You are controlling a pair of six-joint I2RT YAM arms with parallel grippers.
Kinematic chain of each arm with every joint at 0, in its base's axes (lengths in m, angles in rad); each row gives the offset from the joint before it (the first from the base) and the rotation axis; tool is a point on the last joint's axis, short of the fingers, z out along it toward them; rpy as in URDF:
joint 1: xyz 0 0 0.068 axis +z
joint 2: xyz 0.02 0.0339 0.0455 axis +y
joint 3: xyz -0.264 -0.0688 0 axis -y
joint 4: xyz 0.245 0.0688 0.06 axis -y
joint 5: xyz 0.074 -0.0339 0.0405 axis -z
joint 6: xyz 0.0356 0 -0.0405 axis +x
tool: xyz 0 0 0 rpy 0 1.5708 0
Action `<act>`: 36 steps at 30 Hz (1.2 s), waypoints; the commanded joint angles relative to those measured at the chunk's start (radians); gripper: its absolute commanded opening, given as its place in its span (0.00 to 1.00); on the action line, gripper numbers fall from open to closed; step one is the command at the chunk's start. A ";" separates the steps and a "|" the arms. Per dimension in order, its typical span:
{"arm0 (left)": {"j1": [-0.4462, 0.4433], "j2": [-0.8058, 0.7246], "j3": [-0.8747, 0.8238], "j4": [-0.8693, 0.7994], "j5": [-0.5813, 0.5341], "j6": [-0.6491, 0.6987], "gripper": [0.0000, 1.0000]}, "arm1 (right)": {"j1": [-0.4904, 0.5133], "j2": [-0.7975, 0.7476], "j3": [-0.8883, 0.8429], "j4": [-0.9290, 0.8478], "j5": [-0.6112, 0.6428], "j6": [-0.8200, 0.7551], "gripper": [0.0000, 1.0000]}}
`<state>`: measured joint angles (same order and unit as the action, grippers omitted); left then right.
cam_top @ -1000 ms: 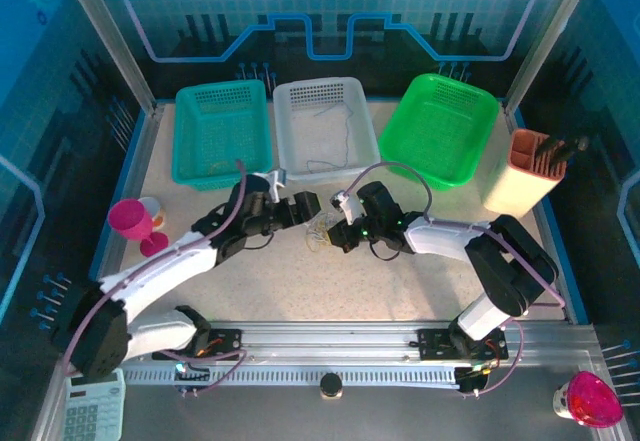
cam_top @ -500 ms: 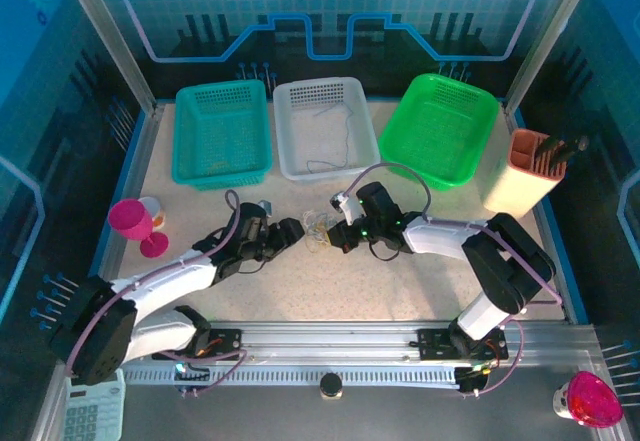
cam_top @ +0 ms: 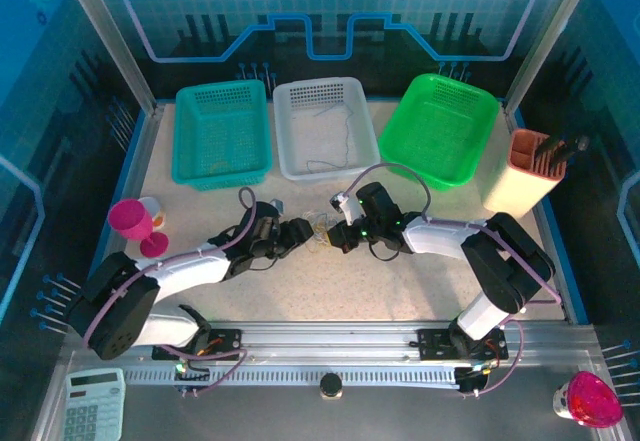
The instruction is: Untangle the cables
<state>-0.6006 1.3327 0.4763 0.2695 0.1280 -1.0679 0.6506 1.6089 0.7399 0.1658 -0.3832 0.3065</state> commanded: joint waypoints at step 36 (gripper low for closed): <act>-0.003 -0.139 0.298 -0.292 0.105 0.136 0.00 | -0.029 -0.259 -0.014 -0.180 0.151 -0.071 0.64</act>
<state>-0.6060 1.1843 0.7368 0.0032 0.1940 -0.9581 0.6334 1.3575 0.7021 0.0357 -0.2626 0.2680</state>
